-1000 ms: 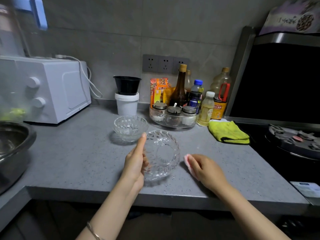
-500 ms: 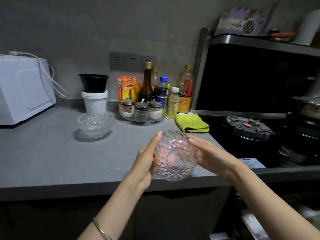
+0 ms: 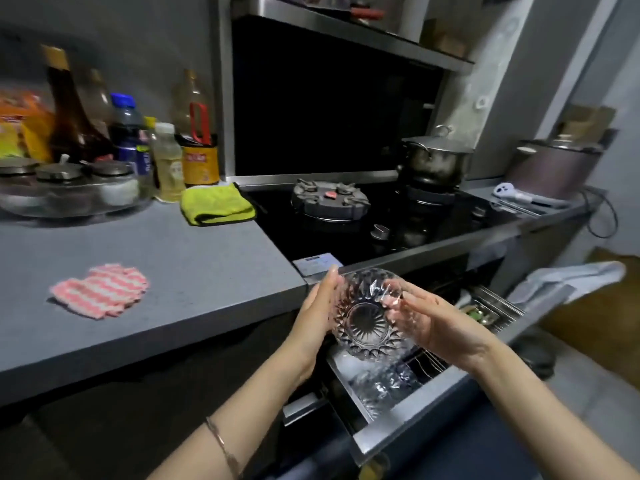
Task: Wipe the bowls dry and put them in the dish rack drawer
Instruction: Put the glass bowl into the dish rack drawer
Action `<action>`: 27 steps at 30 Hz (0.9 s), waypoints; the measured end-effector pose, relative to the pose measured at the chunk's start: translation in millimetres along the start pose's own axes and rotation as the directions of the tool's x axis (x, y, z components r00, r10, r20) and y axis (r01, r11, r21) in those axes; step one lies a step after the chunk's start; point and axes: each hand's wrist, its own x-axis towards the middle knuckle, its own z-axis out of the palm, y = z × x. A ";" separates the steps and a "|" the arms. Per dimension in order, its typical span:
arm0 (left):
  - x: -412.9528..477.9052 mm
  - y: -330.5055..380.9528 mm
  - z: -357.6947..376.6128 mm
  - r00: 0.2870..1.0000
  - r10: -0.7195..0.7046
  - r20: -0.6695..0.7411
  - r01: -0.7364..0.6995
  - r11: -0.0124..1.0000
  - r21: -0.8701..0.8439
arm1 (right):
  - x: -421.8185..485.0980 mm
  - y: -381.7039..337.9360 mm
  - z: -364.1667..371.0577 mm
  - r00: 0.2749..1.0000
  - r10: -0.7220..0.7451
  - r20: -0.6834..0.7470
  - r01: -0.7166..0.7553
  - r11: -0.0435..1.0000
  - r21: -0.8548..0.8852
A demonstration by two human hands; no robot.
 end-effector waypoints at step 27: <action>155.0 -298.8 49.9 0.975 -0.137 0.176 -0.160 0.117 0.980 | 104.3 84.0 -274.5 0.812 0.431 -0.394 -0.494 0.867 -0.070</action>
